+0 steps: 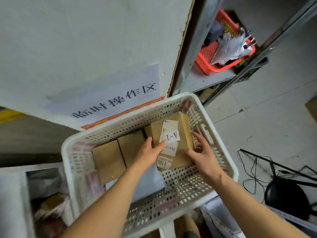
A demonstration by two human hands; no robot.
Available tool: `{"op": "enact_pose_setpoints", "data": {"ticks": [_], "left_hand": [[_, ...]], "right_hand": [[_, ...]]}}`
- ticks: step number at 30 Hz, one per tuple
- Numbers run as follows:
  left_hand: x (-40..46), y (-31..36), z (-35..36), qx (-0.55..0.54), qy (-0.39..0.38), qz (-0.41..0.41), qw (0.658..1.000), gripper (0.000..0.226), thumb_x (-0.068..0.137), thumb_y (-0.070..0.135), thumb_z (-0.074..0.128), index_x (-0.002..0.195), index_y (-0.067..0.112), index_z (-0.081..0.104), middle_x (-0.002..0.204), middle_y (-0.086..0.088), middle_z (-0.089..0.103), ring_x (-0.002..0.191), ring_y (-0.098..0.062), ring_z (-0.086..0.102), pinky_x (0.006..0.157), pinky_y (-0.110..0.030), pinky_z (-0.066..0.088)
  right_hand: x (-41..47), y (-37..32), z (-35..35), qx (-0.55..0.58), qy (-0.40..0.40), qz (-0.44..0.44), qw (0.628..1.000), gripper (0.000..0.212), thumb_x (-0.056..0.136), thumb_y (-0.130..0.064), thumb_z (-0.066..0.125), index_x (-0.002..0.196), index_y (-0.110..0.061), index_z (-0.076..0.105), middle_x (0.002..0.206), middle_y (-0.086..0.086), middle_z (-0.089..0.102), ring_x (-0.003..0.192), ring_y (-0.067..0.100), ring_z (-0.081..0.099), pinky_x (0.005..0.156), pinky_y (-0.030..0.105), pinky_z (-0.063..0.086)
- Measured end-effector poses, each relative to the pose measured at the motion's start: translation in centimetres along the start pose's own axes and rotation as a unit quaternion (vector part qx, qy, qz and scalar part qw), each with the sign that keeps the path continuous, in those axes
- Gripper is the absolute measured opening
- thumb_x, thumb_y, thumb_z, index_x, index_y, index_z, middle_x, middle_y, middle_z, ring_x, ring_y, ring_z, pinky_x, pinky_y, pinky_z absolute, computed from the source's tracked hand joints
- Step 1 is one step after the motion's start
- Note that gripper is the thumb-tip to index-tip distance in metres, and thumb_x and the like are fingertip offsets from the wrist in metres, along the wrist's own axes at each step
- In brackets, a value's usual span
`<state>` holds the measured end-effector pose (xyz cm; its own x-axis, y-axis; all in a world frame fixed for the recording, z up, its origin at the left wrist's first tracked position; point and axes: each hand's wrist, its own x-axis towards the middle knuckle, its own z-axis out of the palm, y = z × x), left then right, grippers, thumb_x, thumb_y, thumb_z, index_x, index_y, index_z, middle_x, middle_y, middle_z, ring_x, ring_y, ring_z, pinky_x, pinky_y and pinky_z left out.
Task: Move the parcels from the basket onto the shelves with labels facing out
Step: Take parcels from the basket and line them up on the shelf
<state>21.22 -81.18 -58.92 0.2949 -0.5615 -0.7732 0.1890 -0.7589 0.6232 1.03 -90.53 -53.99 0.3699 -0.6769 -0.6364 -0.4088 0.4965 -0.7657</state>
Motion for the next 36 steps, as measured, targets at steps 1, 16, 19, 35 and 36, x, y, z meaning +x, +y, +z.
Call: {"op": "enact_pose_setpoints", "data": {"ticks": [1,16,19,35,36], "left_hand": [[-1.3,-0.2,-0.5,-0.045,-0.007,-0.009,0.999,0.094,0.066,0.086,0.076,0.141,0.033,0.055,0.135,0.009,0.071,0.119,-0.016,0.07,0.106,-0.048,0.054],[-18.4,8.3,-11.5,0.154,0.0,0.173,0.973,0.085,0.076,0.032,0.093,0.15,0.04,0.052,0.141,0.015,0.06,0.127,-0.009,0.058,0.11,-0.028,0.047],[-21.2,11.5,-13.1,0.31,-0.026,0.165,0.936,0.092,0.068,0.04,0.096,0.149,0.043,0.054,0.139,0.02,0.053,0.128,-0.008,0.052,0.111,-0.032,0.043],[-29.6,5.9,-15.5,0.135,0.368,0.213,0.895,0.065,0.1,0.044,0.066,0.157,0.024,0.042,0.159,0.005,0.046,0.143,-0.02,0.046,0.112,-0.03,0.036],[-30.1,4.4,-14.7,0.09,0.371,0.184,0.906,0.066,0.099,0.05,0.064,0.157,0.027,0.041,0.158,0.005,0.048,0.141,-0.019,0.048,0.114,-0.033,0.038]], "right_hand": [[-0.8,-0.9,0.4,0.028,-0.02,0.009,0.999,0.064,0.09,-0.021,0.081,0.138,-0.052,0.052,0.133,0.011,0.06,0.101,0.034,0.076,0.082,0.052,0.066],[-7.9,-14.5,4.0,-0.4,-0.061,-0.314,0.859,0.112,0.076,-0.065,0.085,0.165,-0.035,0.024,0.166,-0.002,0.027,0.153,0.019,0.023,0.127,0.043,0.021],[-9.4,-18.5,5.7,-0.481,-0.205,-0.303,0.797,0.105,0.074,-0.066,0.085,0.162,-0.035,0.037,0.164,-0.005,0.041,0.15,0.013,0.034,0.126,0.034,0.024],[-12.2,-16.4,9.5,-0.132,-0.267,-0.115,0.948,0.051,0.09,-0.03,0.084,0.138,-0.026,0.066,0.118,0.01,0.079,0.104,0.03,0.077,0.09,0.048,0.064],[-12.4,-16.1,10.1,-0.112,-0.262,-0.115,0.952,0.051,0.09,-0.033,0.083,0.138,-0.027,0.066,0.116,0.009,0.079,0.104,0.03,0.077,0.091,0.052,0.064]]}}
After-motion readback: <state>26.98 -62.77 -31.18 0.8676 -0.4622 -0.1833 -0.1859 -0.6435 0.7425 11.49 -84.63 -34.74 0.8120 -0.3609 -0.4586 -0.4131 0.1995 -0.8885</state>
